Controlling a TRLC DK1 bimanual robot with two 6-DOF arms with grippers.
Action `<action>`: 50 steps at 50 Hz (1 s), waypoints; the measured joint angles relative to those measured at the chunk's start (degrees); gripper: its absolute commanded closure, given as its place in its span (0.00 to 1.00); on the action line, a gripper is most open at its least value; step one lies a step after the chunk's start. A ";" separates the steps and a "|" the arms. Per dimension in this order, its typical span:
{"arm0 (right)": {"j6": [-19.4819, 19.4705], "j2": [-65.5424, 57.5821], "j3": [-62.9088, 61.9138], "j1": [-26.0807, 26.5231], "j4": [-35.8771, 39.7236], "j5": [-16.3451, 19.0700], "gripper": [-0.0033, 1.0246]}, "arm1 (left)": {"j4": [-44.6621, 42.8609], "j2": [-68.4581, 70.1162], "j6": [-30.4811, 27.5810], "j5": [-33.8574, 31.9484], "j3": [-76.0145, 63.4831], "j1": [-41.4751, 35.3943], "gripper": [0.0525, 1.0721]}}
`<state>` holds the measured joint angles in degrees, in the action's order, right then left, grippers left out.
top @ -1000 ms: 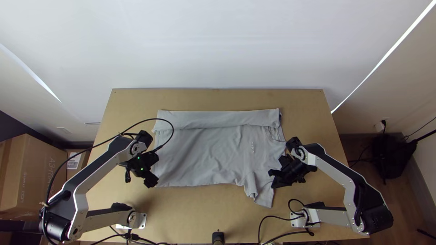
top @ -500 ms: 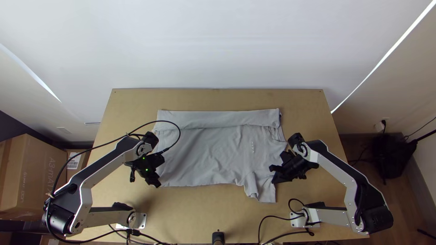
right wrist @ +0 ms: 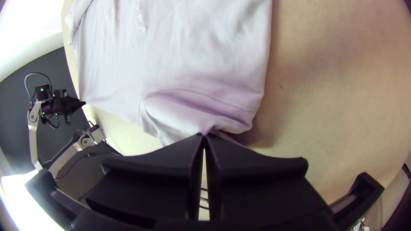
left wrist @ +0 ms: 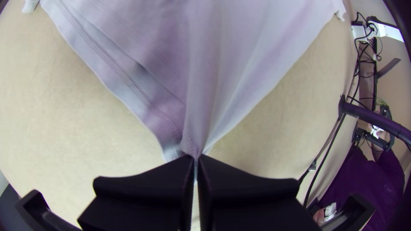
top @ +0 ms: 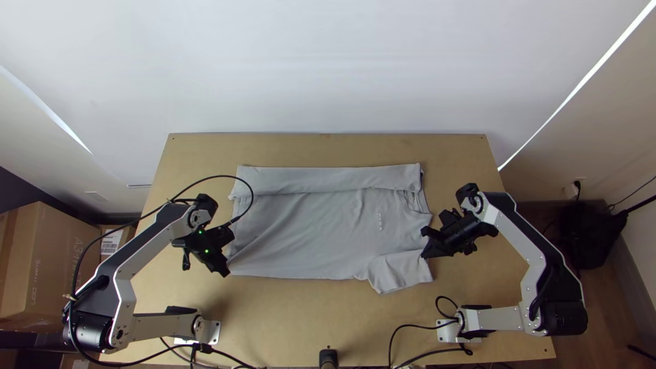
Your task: Fold the t-shirt
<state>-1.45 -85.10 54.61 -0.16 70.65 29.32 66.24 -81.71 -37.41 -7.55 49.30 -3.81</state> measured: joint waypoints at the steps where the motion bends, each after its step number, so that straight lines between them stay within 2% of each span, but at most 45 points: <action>1: 0.15 -0.15 0.68 0.13 0.46 0.00 0.98 | 0.00 0.00 -0.17 -0.04 0.26 0.24 0.97; 15: 1.55 -2.99 10.40 0.35 5.03 -0.13 0.97 | -1.29 -0.11 -1.44 -0.61 6.34 2.34 0.97; 30: 1.53 -7.82 18.18 0.35 5.88 -1.27 0.97 | -2.38 -5.55 -1.68 -1.07 14.99 4.24 0.97; 50: 1.53 -22.53 38.07 0.72 7.34 -2.34 0.97 | -2.97 -16.72 -1.62 -3.37 33.22 4.96 0.97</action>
<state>0.08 -107.63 92.68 0.56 78.00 26.98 63.26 -98.43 -39.03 -10.92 82.52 1.15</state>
